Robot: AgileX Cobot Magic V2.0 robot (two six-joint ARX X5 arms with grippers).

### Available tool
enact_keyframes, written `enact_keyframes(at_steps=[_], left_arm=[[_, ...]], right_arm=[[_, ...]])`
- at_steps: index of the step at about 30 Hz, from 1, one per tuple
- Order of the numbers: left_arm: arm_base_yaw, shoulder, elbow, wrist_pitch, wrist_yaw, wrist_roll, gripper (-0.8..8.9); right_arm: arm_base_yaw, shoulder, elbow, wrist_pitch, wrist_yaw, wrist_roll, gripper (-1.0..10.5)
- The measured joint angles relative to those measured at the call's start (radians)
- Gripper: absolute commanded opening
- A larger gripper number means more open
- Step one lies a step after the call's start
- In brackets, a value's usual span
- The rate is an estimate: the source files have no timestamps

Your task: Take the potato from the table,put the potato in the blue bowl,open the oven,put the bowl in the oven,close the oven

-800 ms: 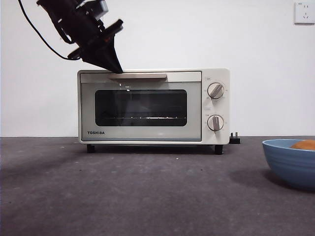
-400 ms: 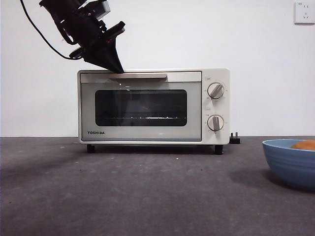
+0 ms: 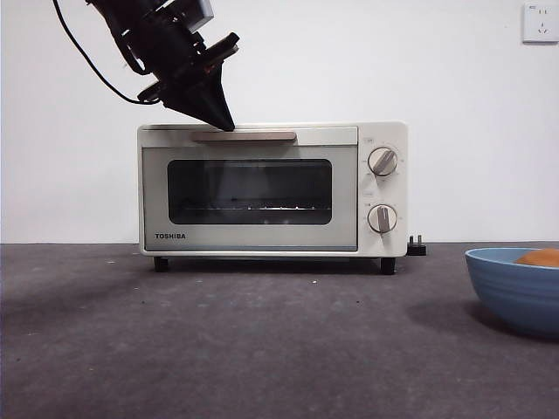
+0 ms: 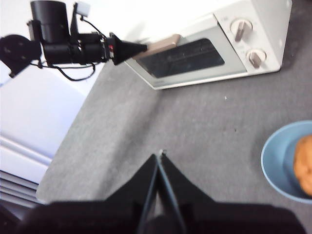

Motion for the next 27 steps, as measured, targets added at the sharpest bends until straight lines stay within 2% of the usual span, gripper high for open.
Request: enact_keyframes(at_steps=[12,16,20,27], left_arm=[[-0.011,-0.007,0.01,-0.103,0.0,0.0,-0.06],[-0.034,-0.013,0.01,-0.106,-0.064,0.0,-0.06],[-0.051,-0.014,0.01,-0.115,-0.07,0.0,-0.06],[-0.064,-0.024,0.002,-0.115,-0.105,-0.008,-0.06]], right_arm=[[0.0,-0.028,0.0,-0.048,-0.001,0.0,-0.1],[0.0,-0.1,0.0,-0.084,0.067,0.027,-0.1],[0.0,-0.177,0.001,-0.167,0.111,0.042,-0.1],[0.0,-0.227,0.001,-0.264,0.128,0.052,-0.1]])
